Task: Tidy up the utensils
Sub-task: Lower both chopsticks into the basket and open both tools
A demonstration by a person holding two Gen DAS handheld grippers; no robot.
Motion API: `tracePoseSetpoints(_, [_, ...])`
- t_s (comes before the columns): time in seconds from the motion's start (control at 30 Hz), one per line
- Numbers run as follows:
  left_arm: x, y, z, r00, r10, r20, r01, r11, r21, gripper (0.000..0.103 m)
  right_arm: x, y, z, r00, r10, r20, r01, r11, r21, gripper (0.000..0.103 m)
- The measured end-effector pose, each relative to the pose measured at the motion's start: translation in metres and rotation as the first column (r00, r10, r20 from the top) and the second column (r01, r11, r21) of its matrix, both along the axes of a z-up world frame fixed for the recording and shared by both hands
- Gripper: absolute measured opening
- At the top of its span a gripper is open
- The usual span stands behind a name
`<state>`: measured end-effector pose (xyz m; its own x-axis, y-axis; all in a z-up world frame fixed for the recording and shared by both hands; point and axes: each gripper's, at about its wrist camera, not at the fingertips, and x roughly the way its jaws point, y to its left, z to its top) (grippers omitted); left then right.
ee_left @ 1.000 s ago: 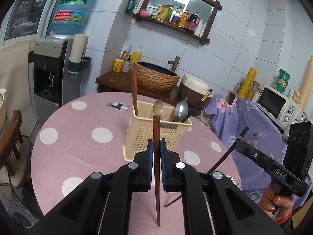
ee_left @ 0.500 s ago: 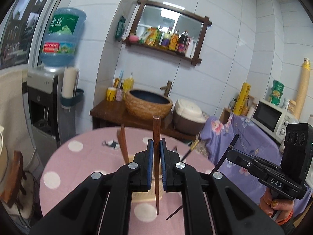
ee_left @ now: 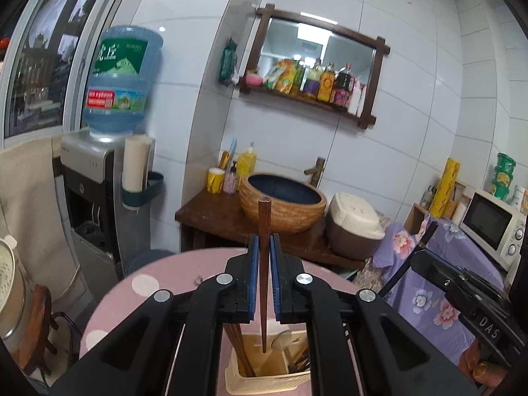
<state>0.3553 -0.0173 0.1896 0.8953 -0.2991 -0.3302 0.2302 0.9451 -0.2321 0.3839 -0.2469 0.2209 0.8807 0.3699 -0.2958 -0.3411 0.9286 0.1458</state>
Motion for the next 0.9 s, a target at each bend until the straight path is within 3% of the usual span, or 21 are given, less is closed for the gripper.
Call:
tracePoseSetpoints(0.23, [0.011, -0.011, -0.05, 0.994, -0.026, -0.107, 0.028, 1.0, 0.013, 0.008, 0.015, 0.016, -0.054, 0.996, 0.003, -0.089, -0.007, 0.999, -0.045, 0.008])
tracePoseSetpoints(0.4, [0.016, -0.02, -0.077, 0.987, -0.026, -0.156, 0.034, 0.998, 0.046, 0.008, 0.018, 0.017, -0.074, 0.993, -0.015, -0.115, 0.008, 0.998, -0.059, 0.008])
tracePoseSetpoints(0.57, [0.012, -0.024, -0.088, 0.99, -0.019, -0.141, 0.031, 0.996, 0.082, 0.009, 0.014, 0.017, -0.079, 0.996, -0.029, -0.086, 0.022, 0.996, -0.083, 0.009])
tracePoseSetpoints(0.6, [0.008, -0.025, -0.088, 0.991, -0.019, -0.13, 0.031, 0.995, 0.092, 0.011, 0.012, 0.017, -0.08, 0.996, -0.04, -0.073, 0.033, 0.995, -0.095, 0.016])
tracePoseSetpoints(0.63, [0.005, -0.025, -0.088, 0.993, -0.02, -0.118, 0.032, 0.995, 0.099, 0.023, 0.009, 0.016, -0.08, 0.997, -0.047, -0.06, 0.04, 0.994, -0.103, 0.031])
tracePoseSetpoints(0.67, [0.0, -0.024, -0.087, 0.994, -0.018, -0.104, 0.029, 0.994, 0.105, 0.05, 0.005, 0.014, -0.079, 0.998, -0.049, -0.046, 0.044, 0.994, -0.103, 0.041])
tracePoseSetpoints(0.7, [-0.009, -0.022, -0.085, 0.997, -0.008, -0.073, 0.016, 0.994, 0.104, 0.062, 0.001, 0.012, -0.079, 0.998, -0.053, -0.03, 0.05, 0.994, -0.095, 0.054])
tracePoseSetpoints(0.73, [-0.015, -0.019, -0.083, 0.999, 0.0, -0.045, 0.004, 0.995, 0.097, 0.075, -0.007, 0.008, -0.078, 0.998, -0.064, -0.007, 0.063, 0.994, -0.087, 0.055])
tracePoseSetpoints(0.9, [-0.065, -0.004, -0.072, 0.995, 0.023, 0.101, -0.033, 0.995, 0.095, 0.096, -0.044, -0.005, -0.079, 0.986, -0.145, 0.08, 0.154, 0.981, -0.121, 0.073])
